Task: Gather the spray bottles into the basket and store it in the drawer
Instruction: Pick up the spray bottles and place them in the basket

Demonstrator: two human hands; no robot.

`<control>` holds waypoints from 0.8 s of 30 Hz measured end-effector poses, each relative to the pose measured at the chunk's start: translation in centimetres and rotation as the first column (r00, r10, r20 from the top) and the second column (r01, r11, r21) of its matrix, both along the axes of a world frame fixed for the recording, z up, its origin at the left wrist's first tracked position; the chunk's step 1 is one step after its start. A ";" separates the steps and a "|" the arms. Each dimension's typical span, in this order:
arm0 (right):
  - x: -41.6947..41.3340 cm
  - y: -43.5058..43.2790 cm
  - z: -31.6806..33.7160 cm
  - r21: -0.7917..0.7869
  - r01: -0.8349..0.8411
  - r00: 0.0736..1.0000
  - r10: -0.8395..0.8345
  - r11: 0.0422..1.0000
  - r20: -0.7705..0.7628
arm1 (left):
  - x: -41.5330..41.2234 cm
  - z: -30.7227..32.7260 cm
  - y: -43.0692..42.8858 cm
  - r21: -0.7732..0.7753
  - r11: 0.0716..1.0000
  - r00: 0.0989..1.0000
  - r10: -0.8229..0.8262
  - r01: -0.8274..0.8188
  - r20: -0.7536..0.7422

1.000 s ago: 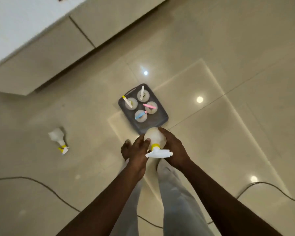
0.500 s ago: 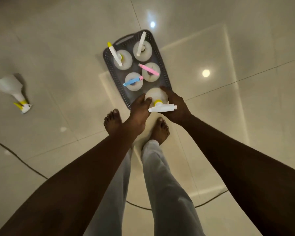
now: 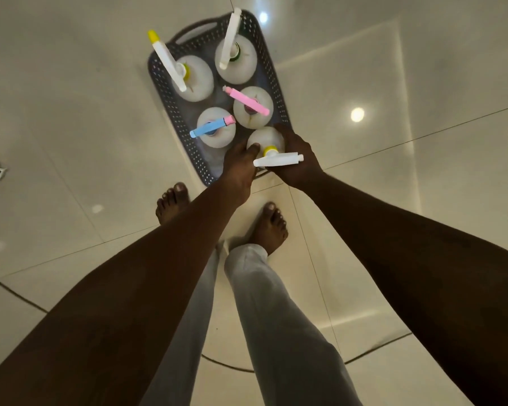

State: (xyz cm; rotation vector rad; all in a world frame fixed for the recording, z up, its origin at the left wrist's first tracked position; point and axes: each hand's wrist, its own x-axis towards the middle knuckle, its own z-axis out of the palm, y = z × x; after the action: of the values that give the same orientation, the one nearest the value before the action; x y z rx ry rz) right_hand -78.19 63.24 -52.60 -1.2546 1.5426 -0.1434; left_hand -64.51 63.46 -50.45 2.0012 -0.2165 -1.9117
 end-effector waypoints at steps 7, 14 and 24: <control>-0.6 -0.1 -2.9 0.023 -0.065 0.998 0.065 0.998 -0.014 | 0.1 -3.0 0.4 0.045 0.993 0.994 0.105 -0.105 -0.010; -0.4 -0.1 -3.6 0.041 -0.043 0.997 0.045 0.998 -0.062 | 0.0 -4.7 0.7 0.044 0.983 0.984 0.178 -0.176 -0.034; -0.1 3.8 0.8 0.083 0.115 0.982 -0.101 0.990 -0.162 | 2.8 2.0 2.8 0.149 0.943 0.949 0.309 -0.298 -0.060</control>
State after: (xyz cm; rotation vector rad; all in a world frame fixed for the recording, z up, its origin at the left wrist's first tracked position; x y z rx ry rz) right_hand -78.27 67.00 -51.81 -1.1317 1.7348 -0.0436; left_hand -61.76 66.21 -48.47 1.9038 0.2407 -1.8452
